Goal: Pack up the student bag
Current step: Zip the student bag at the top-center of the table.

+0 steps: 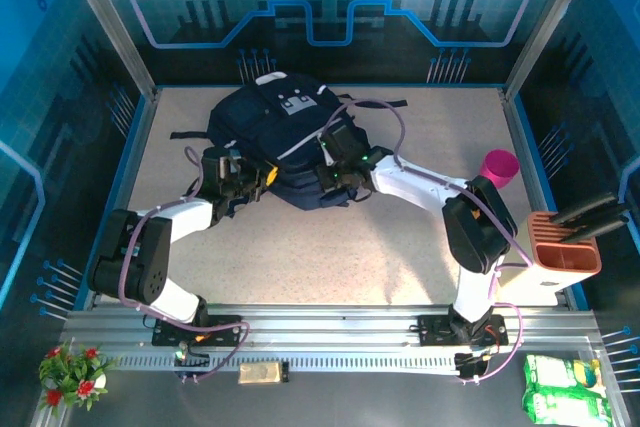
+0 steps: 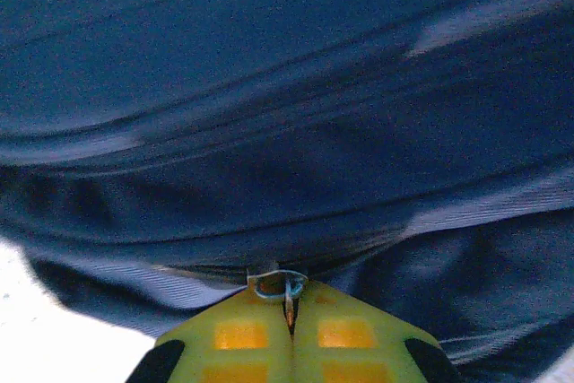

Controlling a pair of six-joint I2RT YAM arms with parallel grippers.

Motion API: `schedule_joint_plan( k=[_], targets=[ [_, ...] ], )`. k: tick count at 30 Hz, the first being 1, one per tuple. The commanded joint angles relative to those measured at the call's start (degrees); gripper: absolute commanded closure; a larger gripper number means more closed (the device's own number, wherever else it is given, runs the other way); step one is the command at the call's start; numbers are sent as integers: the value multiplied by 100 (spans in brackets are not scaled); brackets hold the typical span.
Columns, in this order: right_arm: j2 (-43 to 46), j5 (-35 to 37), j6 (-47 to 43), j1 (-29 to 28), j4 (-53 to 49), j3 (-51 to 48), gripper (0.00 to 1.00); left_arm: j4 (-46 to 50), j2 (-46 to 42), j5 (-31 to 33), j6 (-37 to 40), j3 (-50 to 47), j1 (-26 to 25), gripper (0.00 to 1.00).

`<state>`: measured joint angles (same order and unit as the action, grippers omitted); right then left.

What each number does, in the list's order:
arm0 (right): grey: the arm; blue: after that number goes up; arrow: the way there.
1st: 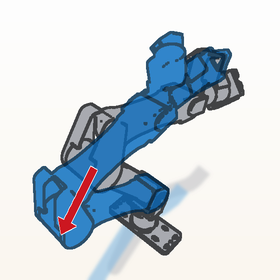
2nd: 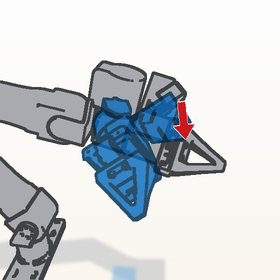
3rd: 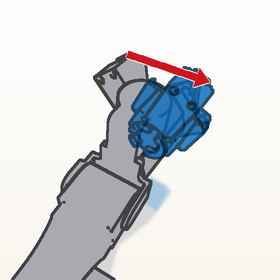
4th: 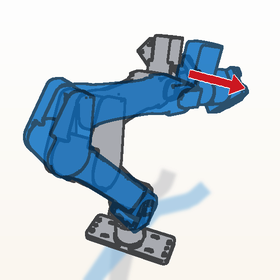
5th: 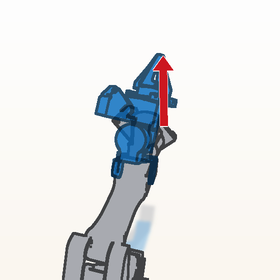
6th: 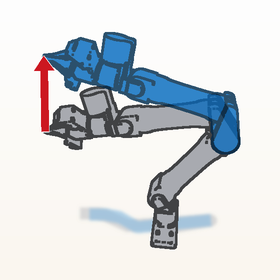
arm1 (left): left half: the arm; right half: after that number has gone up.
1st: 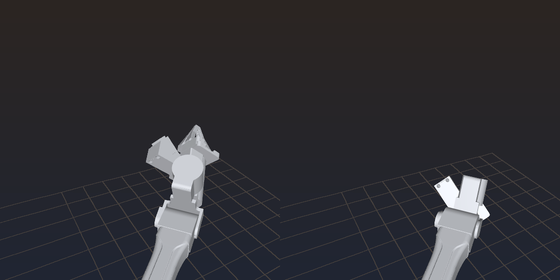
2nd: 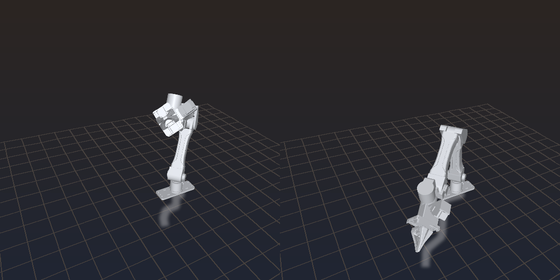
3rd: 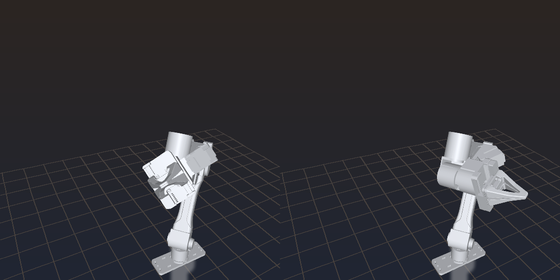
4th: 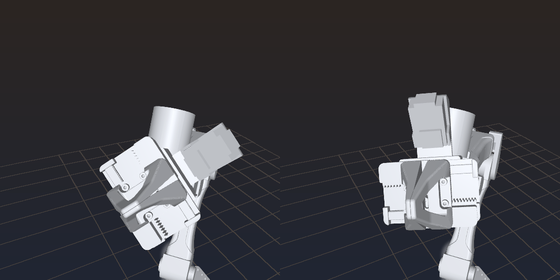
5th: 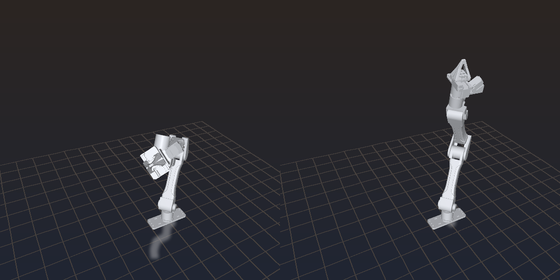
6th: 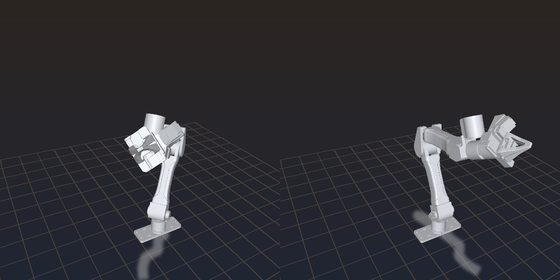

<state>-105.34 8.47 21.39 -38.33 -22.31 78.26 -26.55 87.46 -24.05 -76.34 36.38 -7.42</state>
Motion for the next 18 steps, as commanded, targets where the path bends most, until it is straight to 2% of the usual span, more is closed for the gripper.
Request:
schedule_joint_plan(
  k=[1, 9, 18],
  targets=[
    [120, 551, 142, 348, -386, 155, 100, 41, 87, 117, 214, 298, 35, 100],
    [345, 570, 308, 777, -260, -263, 100, 470, 327, -319, 671, 763, 4, 100],
    [1464, -250, -332, 542, 560, -1646, 100, 1645, 796, -431, 1604, 1718, 36, 100]
  ],
)
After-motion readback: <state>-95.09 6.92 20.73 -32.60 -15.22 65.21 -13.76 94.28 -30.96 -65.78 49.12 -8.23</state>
